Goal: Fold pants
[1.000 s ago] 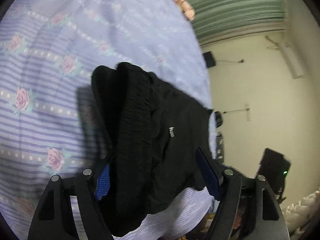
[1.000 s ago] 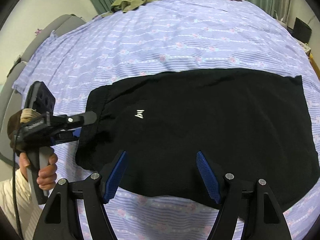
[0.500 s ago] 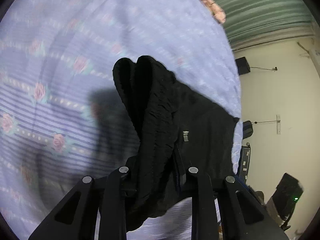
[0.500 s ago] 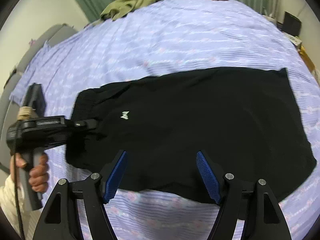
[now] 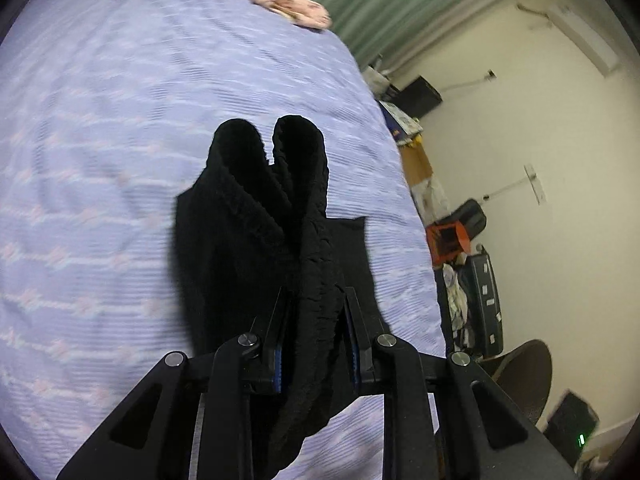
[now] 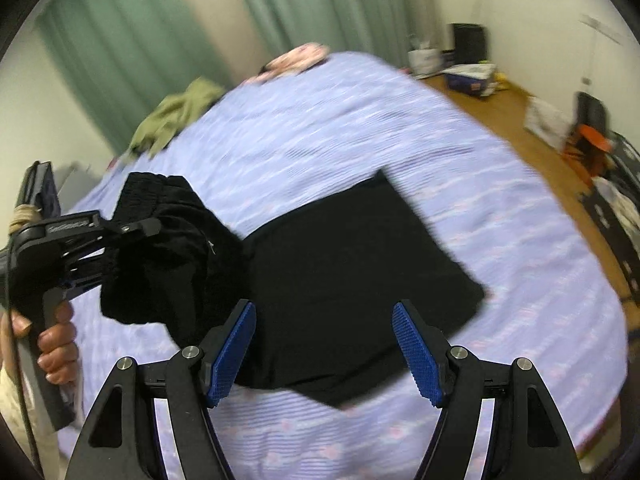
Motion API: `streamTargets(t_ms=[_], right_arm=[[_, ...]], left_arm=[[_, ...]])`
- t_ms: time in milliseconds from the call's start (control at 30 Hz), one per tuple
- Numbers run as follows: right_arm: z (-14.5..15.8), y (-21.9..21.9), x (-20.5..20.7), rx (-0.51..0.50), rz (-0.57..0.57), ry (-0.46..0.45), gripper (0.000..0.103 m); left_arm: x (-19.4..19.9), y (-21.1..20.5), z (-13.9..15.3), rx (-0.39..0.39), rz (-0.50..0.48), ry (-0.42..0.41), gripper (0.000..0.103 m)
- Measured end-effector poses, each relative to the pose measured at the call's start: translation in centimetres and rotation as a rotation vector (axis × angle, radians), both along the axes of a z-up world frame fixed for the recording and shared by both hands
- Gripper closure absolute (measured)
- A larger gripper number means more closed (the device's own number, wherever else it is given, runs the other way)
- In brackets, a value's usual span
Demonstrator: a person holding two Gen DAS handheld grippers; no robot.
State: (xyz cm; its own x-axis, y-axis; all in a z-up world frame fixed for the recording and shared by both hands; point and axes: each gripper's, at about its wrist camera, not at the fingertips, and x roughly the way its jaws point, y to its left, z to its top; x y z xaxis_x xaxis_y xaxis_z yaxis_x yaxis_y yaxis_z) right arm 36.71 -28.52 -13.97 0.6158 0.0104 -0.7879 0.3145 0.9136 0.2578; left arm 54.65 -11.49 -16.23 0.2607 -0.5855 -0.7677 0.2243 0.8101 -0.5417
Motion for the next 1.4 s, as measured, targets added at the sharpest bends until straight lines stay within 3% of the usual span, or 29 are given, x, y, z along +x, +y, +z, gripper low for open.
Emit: streamTargets(t_ms=[200, 467, 500, 600, 767, 900, 1033, 1133, 1267, 1400], right_arm=[[0.7, -5.2, -3.9, -0.002, -0.18, -0.03, 0.031], [-1.3, -10.0, -4.4, -0.04, -0.294, -0.008, 0.031], [-1.7, -10.6, -4.3, -0.04, -0.308, -0.001, 0.031], [-2.5, -11.9, -4.3, -0.031, -0.334, 0.007, 0.031], [-2.6, -12.9, -4.3, -0.028, -0.343, -0.023, 0.031], [-3.6, -12.9, -3.4, -0.003, -0.29, -0.03, 0.031], [-5.8, -12.7, -1.8, 0.029, -0.249, -0.005, 0.031], [-8.1, -12.4, 0.1, 0.055, -0.219, 0.029, 0.031], [-11.1, -12.4, 2.6, 0.109, -0.197, 0.074, 0.031], [-13.3, -12.0, 4.9, 0.148, -0.173, 0.098, 0.031]], left_arm=[[0.6, -11.0, -2.0, 0.111, -0.082, 0.025, 0.08], [1.5, -18.8, -7.6, 0.289, -0.122, 0.053, 0.078], [1.5, -19.3, -8.3, 0.301, -0.13, 0.057, 0.075], [1.5, -20.8, -8.4, 0.257, -0.156, 0.049, 0.05], [1.1, -19.6, -4.7, 0.147, -0.151, -0.02, 0.029], [-0.3, -15.6, -3.5, 0.199, -0.17, -0.099, 0.026], [-2.7, -10.8, -5.6, 0.376, -0.19, -0.185, 0.026], [-4.3, -8.2, -8.4, 0.447, -0.187, -0.167, 0.026], [-5.7, -6.7, -11.7, 0.476, -0.177, -0.119, 0.028], [-7.2, -6.1, -14.7, 0.456, -0.188, -0.046, 0.03]])
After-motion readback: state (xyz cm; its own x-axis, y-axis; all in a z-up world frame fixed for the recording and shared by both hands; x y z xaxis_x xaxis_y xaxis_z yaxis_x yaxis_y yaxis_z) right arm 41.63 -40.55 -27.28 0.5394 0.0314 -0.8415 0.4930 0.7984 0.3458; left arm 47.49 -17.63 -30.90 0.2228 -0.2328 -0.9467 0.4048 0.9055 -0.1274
